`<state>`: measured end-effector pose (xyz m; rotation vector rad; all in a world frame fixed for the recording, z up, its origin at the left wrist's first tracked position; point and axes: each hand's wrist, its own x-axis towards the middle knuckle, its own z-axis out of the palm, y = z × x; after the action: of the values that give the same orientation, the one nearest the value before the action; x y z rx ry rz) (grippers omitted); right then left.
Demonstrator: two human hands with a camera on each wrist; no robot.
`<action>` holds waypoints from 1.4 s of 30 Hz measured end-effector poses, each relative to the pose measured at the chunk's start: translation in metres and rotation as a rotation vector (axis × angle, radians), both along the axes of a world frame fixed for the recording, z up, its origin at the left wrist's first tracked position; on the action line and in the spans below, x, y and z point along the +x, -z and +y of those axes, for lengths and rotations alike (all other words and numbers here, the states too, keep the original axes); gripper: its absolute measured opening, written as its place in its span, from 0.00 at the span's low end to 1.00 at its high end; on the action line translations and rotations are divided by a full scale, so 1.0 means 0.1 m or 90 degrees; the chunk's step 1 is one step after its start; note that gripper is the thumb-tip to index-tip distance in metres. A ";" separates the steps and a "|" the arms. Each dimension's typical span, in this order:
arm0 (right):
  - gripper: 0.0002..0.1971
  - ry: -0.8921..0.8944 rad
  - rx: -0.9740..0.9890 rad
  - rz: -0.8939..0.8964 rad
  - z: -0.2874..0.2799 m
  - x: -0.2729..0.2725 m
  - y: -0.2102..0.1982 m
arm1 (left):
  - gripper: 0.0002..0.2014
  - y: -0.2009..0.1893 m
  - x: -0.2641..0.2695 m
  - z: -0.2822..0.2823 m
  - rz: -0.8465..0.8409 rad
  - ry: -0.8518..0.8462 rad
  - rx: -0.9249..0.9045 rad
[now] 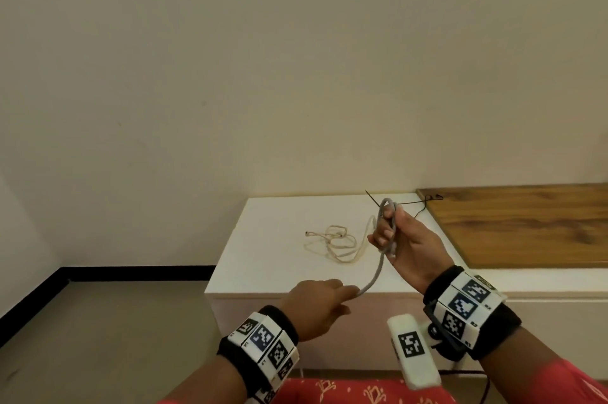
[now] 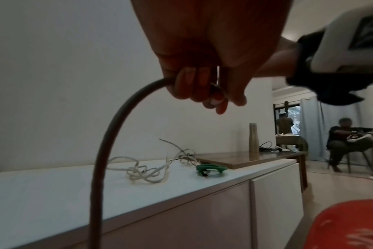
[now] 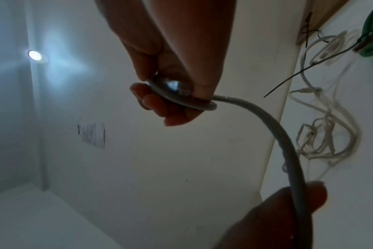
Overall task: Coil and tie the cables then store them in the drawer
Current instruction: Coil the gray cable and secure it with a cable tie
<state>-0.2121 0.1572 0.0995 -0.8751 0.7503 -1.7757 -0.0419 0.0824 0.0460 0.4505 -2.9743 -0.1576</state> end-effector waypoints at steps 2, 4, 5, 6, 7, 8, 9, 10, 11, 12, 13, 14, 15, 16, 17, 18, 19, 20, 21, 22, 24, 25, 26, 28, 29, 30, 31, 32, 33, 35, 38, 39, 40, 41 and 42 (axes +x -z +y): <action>0.14 0.034 0.010 0.061 -0.02 0.02 0.06 | 0.18 -0.05 -0.02 0.05 0.022 0.043 -0.036; 0.14 0.051 0.025 0.123 -0.04 0.04 0.12 | 0.15 -0.12 -0.02 0.05 0.096 0.103 -0.078; 0.15 0.054 0.036 0.154 -0.05 0.05 0.15 | 0.15 -0.14 -0.02 0.04 0.126 0.119 -0.106; 0.15 0.055 0.050 0.187 -0.05 0.07 0.19 | 0.14 -0.15 -0.01 0.03 0.152 0.127 -0.134; 0.15 0.059 0.065 0.223 -0.06 0.06 0.21 | 0.13 -0.18 -0.01 0.01 0.168 0.119 -0.161; 0.15 0.063 0.080 0.259 -0.06 0.06 0.24 | 0.12 -0.20 -0.01 0.00 0.187 0.104 -0.190; 0.15 0.064 0.090 0.292 -0.06 0.06 0.26 | 0.12 -0.23 0.00 -0.01 0.208 0.088 -0.207; 0.14 0.064 0.095 0.324 -0.06 0.05 0.28 | 0.12 -0.27 0.00 -0.01 0.230 0.076 -0.214; 0.13 0.064 0.101 0.355 -0.05 0.05 0.28 | 0.13 -0.29 0.01 -0.02 0.248 0.064 -0.212; 0.12 0.064 0.108 0.385 -0.05 0.06 0.28 | 0.14 -0.30 0.01 -0.03 0.272 0.058 -0.211; 0.12 0.061 0.113 0.415 -0.05 0.07 0.28 | 0.14 -0.30 0.01 -0.03 0.293 0.052 -0.208; 0.12 0.058 0.116 0.449 -0.05 0.09 0.28 | 0.15 -0.30 0.01 -0.03 0.310 0.048 -0.204; 0.13 0.055 0.117 0.485 -0.04 0.11 0.28 | 0.15 -0.31 0.00 -0.03 0.323 0.042 -0.199; 0.13 0.051 0.119 0.520 -0.04 0.13 0.29 | 0.15 -0.32 0.00 -0.03 0.333 0.033 -0.192; 0.15 0.046 0.123 0.549 -0.05 0.15 0.31 | 0.15 -0.34 0.00 -0.03 0.341 0.021 -0.184; 0.17 0.039 0.129 0.569 -0.05 0.17 0.32 | 0.15 -0.34 0.00 -0.04 0.353 0.010 -0.174; 0.18 0.028 0.134 0.579 -0.05 0.19 0.33 | 0.15 -0.35 0.00 -0.05 0.366 -0.003 -0.161; 0.18 0.015 0.138 0.583 -0.05 0.20 0.35 | 0.15 -0.35 0.01 -0.06 0.378 -0.016 -0.145; 0.17 0.000 0.140 0.578 -0.05 0.22 0.35 | 0.17 -0.37 0.01 -0.07 0.389 -0.033 -0.125; 0.16 -0.012 0.144 0.561 -0.04 0.24 0.34 | 0.19 -0.38 0.02 -0.08 0.400 -0.058 -0.092; 0.19 -0.025 0.159 0.507 -0.02 0.28 0.31 | 0.25 -0.42 0.02 -0.12 0.401 -0.116 0.004; 0.20 -0.036 0.164 0.477 0.00 0.30 0.28 | 0.26 -0.44 0.02 -0.15 0.399 -0.138 0.048; 0.22 -0.057 0.168 0.449 0.01 0.32 0.26 | 0.24 -0.45 0.02 -0.17 0.401 -0.151 0.088; 0.24 -0.113 0.178 0.408 0.03 0.36 0.20 | 0.18 -0.45 0.01 -0.19 0.415 -0.155 0.173; 0.24 -0.139 0.178 0.392 0.04 0.37 0.17 | 0.17 -0.45 0.01 -0.20 0.425 -0.147 0.219; 0.23 -0.160 0.174 0.369 0.05 0.36 0.15 | 0.16 -0.43 0.00 -0.22 0.438 -0.134 0.265; 0.22 -0.176 0.167 0.338 0.06 0.35 0.13 | 0.13 -0.42 0.01 -0.24 0.449 -0.122 0.306; 0.21 -0.185 0.163 0.300 0.06 0.33 0.10 | 0.10 -0.41 0.02 -0.27 0.453 -0.114 0.339; 0.21 -0.185 0.163 0.263 0.06 0.31 0.09 | 0.10 -0.40 0.04 -0.30 0.450 -0.113 0.360; 0.20 -0.172 0.172 0.209 0.05 0.27 0.08 | 0.12 -0.36 0.07 -0.35 0.431 -0.116 0.393; 0.19 -0.166 0.187 0.140 0.03 0.25 0.06 | 0.12 -0.28 0.09 -0.35 0.406 -0.120 0.446; 0.17 -0.164 0.187 0.112 0.03 0.23 0.05 | 0.12 -0.25 0.10 -0.35 0.402 -0.126 0.465; 0.15 -0.162 0.183 0.082 0.03 0.22 0.04 | 0.11 -0.23 0.11 -0.35 0.397 -0.132 0.482; 0.14 -0.158 0.174 0.051 0.04 0.20 0.03 | 0.11 -0.20 0.11 -0.36 0.390 -0.136 0.493; 0.13 -0.153 0.163 0.022 0.04 0.18 0.02 | 0.11 -0.18 0.12 -0.36 0.377 -0.139 0.501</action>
<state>-0.1944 0.1607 0.0972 -0.7885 0.8367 -1.4202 -0.0301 0.0465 0.0639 0.6512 -2.1633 -1.2099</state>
